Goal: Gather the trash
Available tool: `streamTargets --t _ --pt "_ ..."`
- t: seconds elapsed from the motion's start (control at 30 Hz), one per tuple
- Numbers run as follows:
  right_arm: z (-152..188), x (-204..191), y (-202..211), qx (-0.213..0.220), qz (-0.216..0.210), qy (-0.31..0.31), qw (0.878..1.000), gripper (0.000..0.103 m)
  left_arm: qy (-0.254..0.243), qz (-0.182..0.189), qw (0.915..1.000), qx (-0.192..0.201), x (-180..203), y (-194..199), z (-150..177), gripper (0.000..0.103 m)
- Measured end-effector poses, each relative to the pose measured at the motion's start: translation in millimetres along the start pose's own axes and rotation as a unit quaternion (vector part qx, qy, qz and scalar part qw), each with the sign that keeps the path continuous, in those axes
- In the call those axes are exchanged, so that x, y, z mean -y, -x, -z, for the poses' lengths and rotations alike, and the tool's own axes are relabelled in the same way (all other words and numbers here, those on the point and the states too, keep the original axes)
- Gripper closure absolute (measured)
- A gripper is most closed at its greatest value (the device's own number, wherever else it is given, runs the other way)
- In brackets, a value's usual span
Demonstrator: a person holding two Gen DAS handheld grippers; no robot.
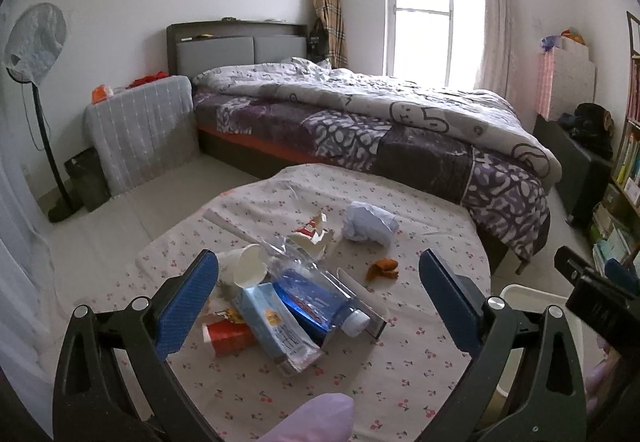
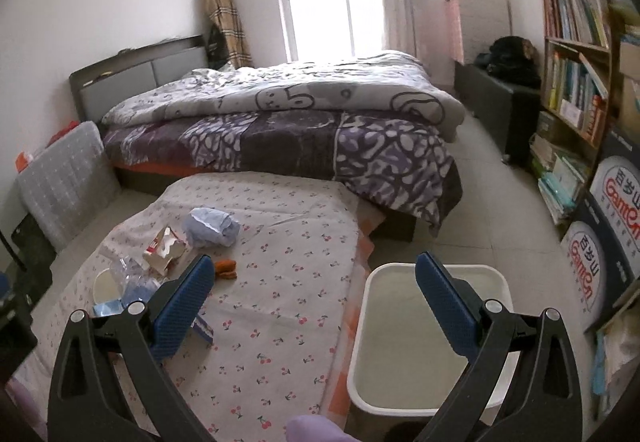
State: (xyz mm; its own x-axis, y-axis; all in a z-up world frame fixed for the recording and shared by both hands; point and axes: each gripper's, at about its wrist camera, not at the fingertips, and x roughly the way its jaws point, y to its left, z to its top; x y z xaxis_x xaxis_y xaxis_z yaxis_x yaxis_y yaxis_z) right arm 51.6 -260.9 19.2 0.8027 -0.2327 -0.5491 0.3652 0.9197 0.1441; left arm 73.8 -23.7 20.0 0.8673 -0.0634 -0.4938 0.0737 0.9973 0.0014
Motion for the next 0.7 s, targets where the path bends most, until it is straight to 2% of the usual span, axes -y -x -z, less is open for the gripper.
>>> streamTargets --t 0.4,0.7 --pt "1 -2 2 0.0 -0.003 0.006 1.0 0.005 0.011 0.004 0.9998 -0.016 3 -6 6 0.007" --pt "5 -17 7 0.012 -0.002 0.034 0.999 0.005 -0.003 0.013 0.9999 -0.004 4 -4 8 0.01"
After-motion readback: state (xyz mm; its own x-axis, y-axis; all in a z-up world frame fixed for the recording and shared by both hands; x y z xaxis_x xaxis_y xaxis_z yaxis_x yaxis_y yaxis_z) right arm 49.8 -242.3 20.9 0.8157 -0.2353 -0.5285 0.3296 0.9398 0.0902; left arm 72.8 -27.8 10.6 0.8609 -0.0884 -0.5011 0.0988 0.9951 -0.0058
